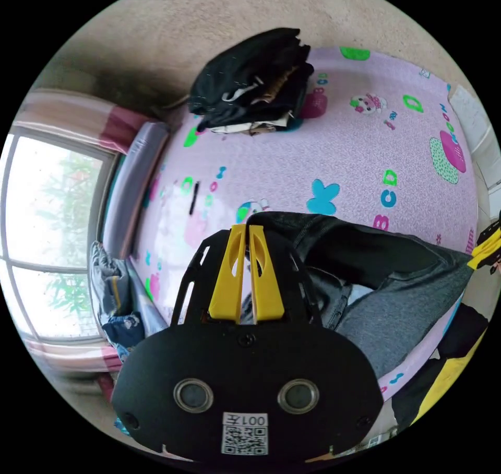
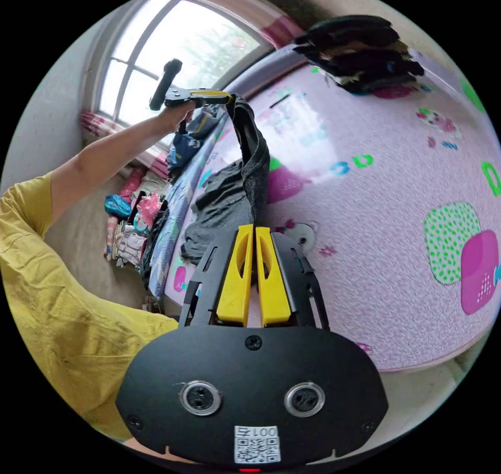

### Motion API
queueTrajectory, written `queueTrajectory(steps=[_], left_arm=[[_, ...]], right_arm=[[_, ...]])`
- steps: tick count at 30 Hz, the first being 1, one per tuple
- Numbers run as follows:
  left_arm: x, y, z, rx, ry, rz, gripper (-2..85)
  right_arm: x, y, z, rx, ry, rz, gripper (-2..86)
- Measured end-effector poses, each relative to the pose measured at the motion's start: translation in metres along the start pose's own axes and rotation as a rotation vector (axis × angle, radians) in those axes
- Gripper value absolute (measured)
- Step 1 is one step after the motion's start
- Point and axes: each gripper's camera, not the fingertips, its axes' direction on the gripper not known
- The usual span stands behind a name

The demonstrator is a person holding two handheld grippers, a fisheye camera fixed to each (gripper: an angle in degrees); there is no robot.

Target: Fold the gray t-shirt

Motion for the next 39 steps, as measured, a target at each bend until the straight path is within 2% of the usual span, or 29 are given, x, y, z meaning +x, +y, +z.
queueTrajectory(steps=[7, 10, 12, 16, 18, 21, 24, 25, 27, 32, 35, 39], left_arm=[[-0.02, -0.069, 0.077, -0.014, 0.101, 0.077, -1.6], [-0.048, -0.09, 0.1, -0.035, 0.238, 0.048, -0.9], [-0.07, -0.096, 0.11, -0.013, 0.346, -0.003, 0.5], [-0.133, -0.089, 0.122, 0.155, 0.619, -0.202, 3.3], [-0.165, -0.072, 0.122, 0.245, 0.722, -0.32, 2.8], [-0.213, -0.016, 0.115, 0.357, 0.833, -0.485, 0.0], [-0.243, 0.07, 0.106, 0.338, 0.776, -0.526, -1.0], [-0.251, 0.11, 0.103, 0.303, 0.704, -0.524, -1.1], [-0.262, 0.172, 0.102, 0.205, 0.596, -0.556, -1.1], [-0.298, 0.334, 0.095, -0.045, 0.397, -0.705, -1.2], [-0.308, 0.391, 0.089, -0.092, 0.377, -0.749, -1.2], [-0.312, 0.425, 0.086, -0.116, 0.333, -0.689, -1.2]], right_arm=[[0.078, -0.03, -0.031, 0.064, 0.04, 0.139, -0.1], [0.094, -0.046, -0.043, 0.121, 0.061, 0.172, 0.1], [0.103, -0.058, -0.048, 0.149, 0.071, 0.188, 0.3], [0.11, -0.072, -0.063, 0.226, 0.119, 0.218, 0.4], [0.107, -0.08, -0.08, 0.304, 0.173, 0.213, 0.4], [0.096, -0.101, -0.092, 0.321, 0.199, 0.149, 0.4], [0.074, -0.136, -0.079, 0.221, 0.19, 0.025, 0.3], [0.068, -0.144, -0.074, 0.192, 0.175, -0.005, 0.3], [0.046, -0.175, -0.043, 0.057, 0.137, -0.11, 0.2], [-0.006, -0.228, 0.031, -0.123, 0.085, -0.296, 0.3], [-0.043, -0.252, 0.081, -0.247, 0.121, -0.427, 0.3], [-0.087, -0.271, 0.139, -0.384, 0.193, -0.59, 0.4]])
